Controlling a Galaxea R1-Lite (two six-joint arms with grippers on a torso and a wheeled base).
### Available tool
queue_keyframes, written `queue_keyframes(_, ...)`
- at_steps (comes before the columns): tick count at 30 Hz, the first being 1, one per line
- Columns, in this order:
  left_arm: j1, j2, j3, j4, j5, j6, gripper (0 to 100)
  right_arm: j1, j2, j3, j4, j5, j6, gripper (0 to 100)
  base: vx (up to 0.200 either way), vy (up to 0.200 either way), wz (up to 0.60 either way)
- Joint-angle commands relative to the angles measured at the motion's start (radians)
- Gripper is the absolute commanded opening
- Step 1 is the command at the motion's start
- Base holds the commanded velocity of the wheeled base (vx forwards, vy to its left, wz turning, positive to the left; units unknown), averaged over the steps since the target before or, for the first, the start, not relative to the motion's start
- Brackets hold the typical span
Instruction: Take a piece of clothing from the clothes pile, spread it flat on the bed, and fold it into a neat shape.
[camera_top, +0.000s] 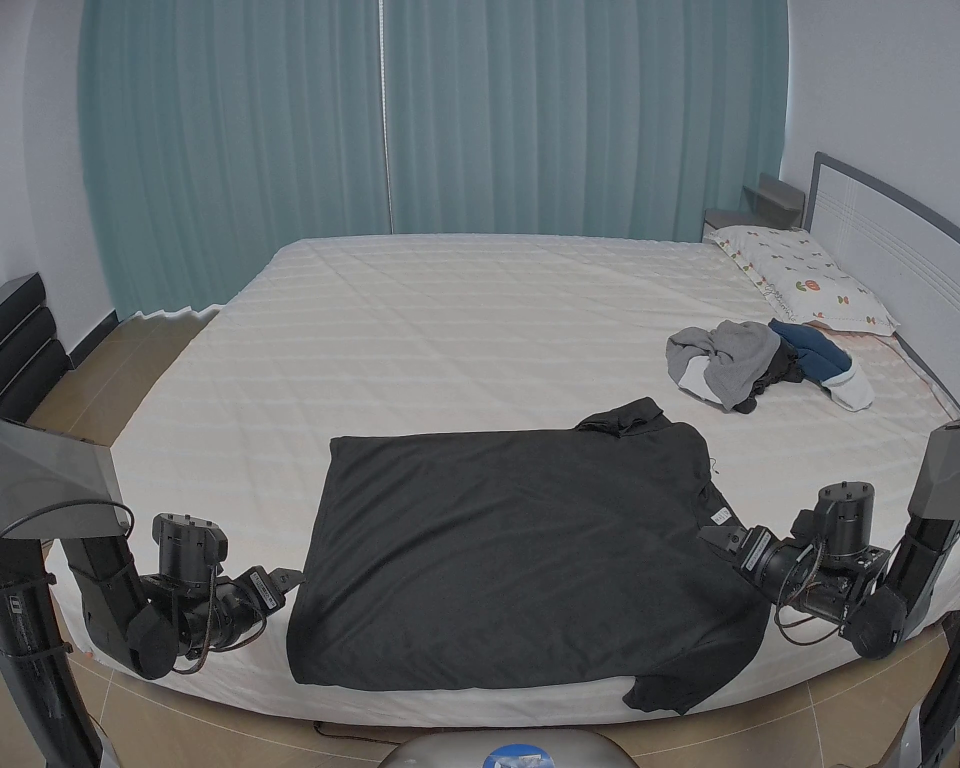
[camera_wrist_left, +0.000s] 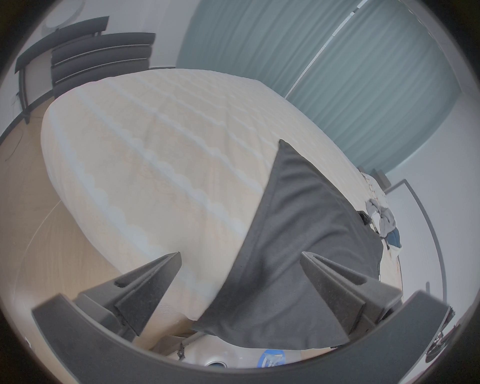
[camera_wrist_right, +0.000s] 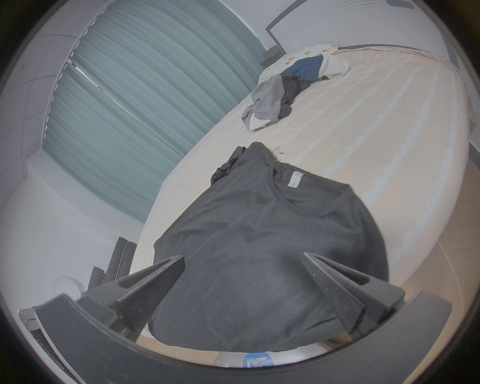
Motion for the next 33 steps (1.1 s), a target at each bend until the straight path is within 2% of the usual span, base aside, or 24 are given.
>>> queue_keyframes(1, 0.015, 0.023, 0.001, -0.005, 0.0, -0.063, 100, 0.001, 0.013, -0.153, 0.115, -0.001, -0.01, 100, 0.0, 0.0, 0.0)
queue_keyframes(7, 0.013, 0.03, 0.009, -0.008, 0.0, -0.137, 100, 0.0, 0.025, -0.393, 0.371, 0.002, -0.008, 100, 0.0, 0.0, 0.0)
queue_keyframes(14, -0.02, 0.049, 0.005, -0.008, 0.0, -0.18, 100, -0.003, 0.137, -0.572, 0.435, 0.005, -0.01, 100, 0.2, 0.0, 0.0)
queue_keyframes(17, -0.023, 0.049, 0.004, -0.008, 0.0, -0.192, 100, 0.0, 0.18, -0.658, 0.498, 0.003, -0.01, 100, 0.2, 0.0, 0.0)
queue_keyframes(19, -0.023, 0.05, 0.002, -0.008, -0.007, -0.2, 100, 0.001, 0.244, -0.788, 0.583, 0.003, -0.008, 100, 0.2, 0.0, 0.0)
queue_keyframes(23, -0.022, 0.053, 0.01, -0.018, -0.033, -0.204, 100, 0.004, 0.352, -0.969, 0.659, 0.0, -0.008, 100, 0.0, 0.0, 0.0)
queue_keyframes(33, -0.025, 0.089, 0.039, -0.127, -0.024, -0.233, 100, 0.035, 0.573, -1.336, 0.862, -0.003, -0.007, 100, 0.0, 0.0, 0.0)
